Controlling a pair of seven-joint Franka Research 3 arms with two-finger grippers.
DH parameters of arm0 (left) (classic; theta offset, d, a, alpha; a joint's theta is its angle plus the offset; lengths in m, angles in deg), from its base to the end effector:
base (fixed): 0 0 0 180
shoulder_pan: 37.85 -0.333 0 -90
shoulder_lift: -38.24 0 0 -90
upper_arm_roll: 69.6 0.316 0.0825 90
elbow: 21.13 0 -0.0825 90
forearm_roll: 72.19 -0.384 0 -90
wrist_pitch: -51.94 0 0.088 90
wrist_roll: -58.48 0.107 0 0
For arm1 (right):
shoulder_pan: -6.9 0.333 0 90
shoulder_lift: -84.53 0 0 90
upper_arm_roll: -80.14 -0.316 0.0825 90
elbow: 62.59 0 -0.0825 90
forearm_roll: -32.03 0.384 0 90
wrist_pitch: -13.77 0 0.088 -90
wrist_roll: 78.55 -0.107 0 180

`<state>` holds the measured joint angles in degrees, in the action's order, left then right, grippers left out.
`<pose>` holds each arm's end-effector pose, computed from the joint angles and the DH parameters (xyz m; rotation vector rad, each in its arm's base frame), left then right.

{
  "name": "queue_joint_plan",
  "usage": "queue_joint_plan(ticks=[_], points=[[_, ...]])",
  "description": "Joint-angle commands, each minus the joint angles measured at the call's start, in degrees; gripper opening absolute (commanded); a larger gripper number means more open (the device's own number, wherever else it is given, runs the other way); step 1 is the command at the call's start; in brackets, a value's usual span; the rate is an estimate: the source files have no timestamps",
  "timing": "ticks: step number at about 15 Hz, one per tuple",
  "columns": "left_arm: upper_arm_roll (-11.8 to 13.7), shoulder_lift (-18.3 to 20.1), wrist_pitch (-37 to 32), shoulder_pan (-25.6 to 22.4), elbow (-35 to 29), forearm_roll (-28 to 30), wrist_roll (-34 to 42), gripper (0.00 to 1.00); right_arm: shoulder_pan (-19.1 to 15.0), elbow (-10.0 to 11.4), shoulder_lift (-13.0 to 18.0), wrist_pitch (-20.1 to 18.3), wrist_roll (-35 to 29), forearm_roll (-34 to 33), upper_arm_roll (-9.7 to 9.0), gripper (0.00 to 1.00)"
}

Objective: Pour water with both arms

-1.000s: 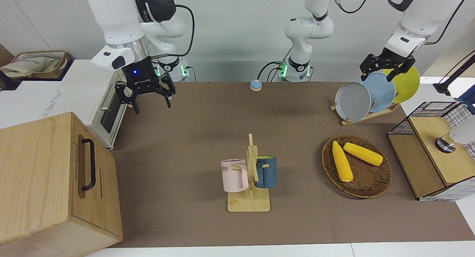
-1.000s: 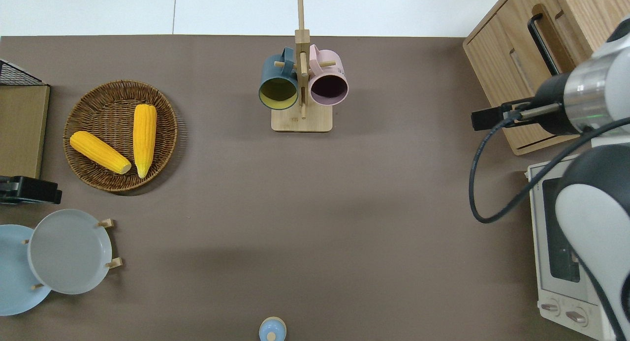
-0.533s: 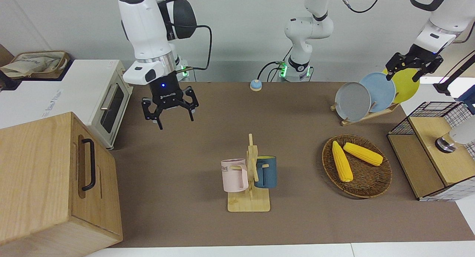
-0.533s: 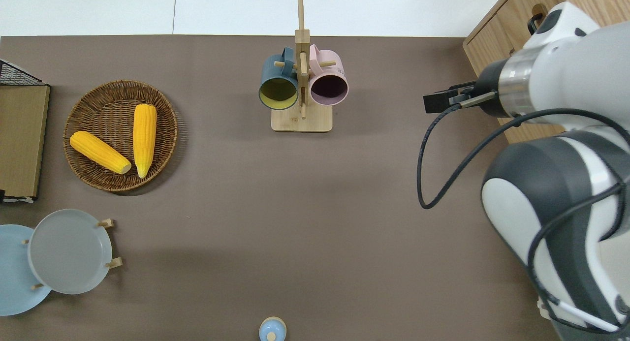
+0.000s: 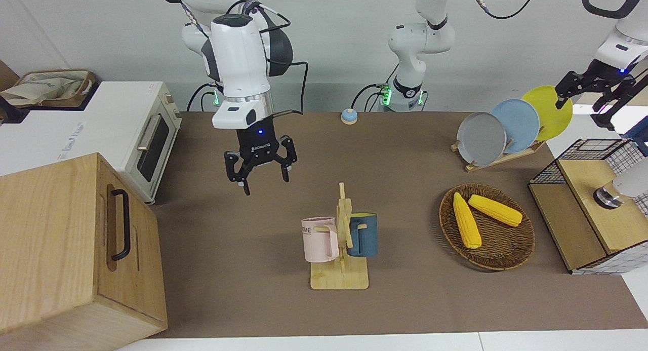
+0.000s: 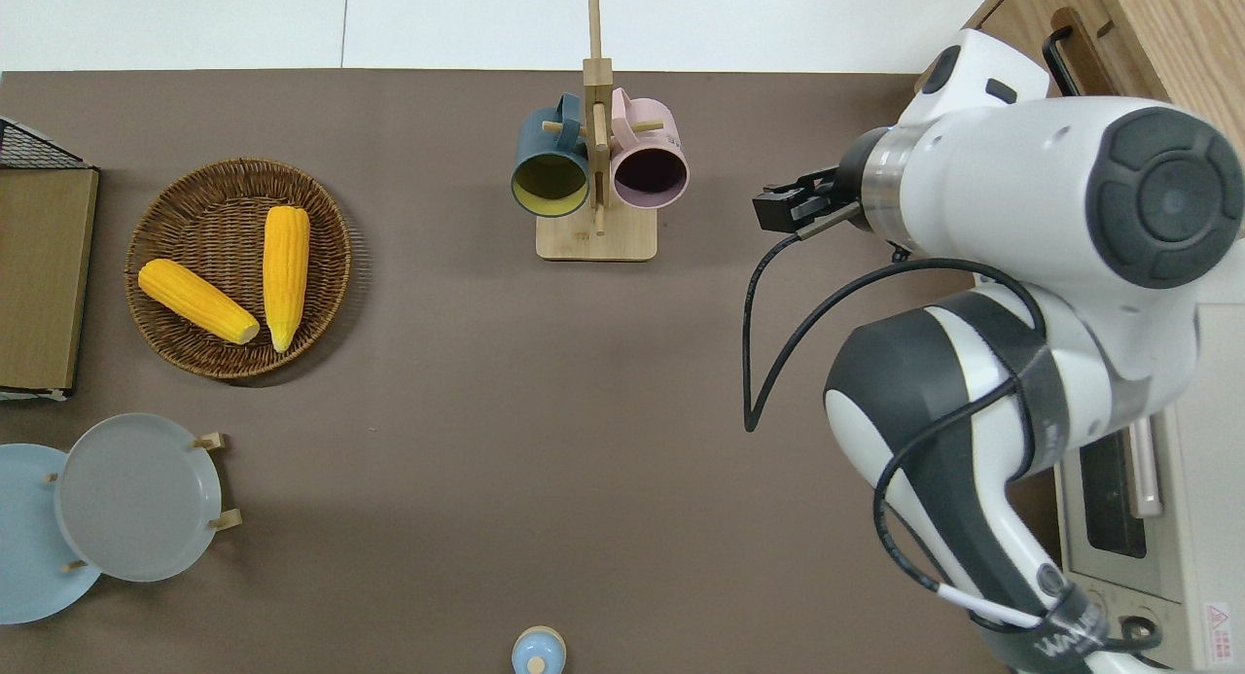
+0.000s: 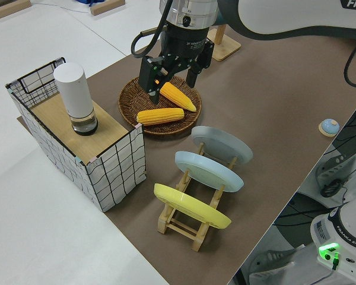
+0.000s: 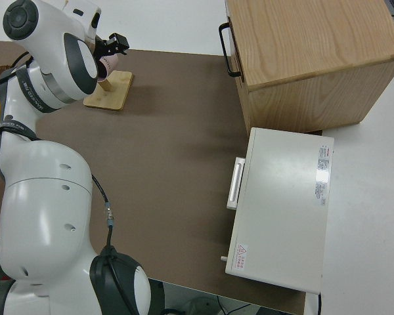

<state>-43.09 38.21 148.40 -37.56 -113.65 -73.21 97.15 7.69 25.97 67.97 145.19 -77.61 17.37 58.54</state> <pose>0.5062 0.2511 0.6136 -3.0704 0.3371 -0.0741 0.6463 0.2252 0.5471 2.9200 0.7297 0.7608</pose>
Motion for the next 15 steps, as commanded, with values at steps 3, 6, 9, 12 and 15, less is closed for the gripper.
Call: queue_joint_plan(ticks=[3,6,9,12,15], points=[[4.6,-2.1,3.5,0.4,1.4,0.8,5.2,1.00,0.9,-1.5,-4.6,4.9,-0.8,-6.1,-0.90,0.979],[5.4,-3.0,5.4,-2.0,1.4,4.7,6.1,1.00,1.8,-3.0,-6.0,5.3,-1.3,-6.7,-0.99,0.975],[5.4,-4.6,7.7,-5.0,1.4,10.7,8.2,1.00,2.5,-3.0,-6.9,7.9,-2.1,-8.3,-0.99,0.975],[5.4,-5.5,13.1,-5.6,0.9,13.0,8.3,1.00,3.4,-3.0,-7.9,8.9,-2.2,-13.6,-0.99,0.973],[5.3,-7.3,17.3,-5.6,0.6,15.9,8.3,1.00,4.2,-3.0,-8.9,10.0,-2.3,-15.3,-0.99,0.969]])
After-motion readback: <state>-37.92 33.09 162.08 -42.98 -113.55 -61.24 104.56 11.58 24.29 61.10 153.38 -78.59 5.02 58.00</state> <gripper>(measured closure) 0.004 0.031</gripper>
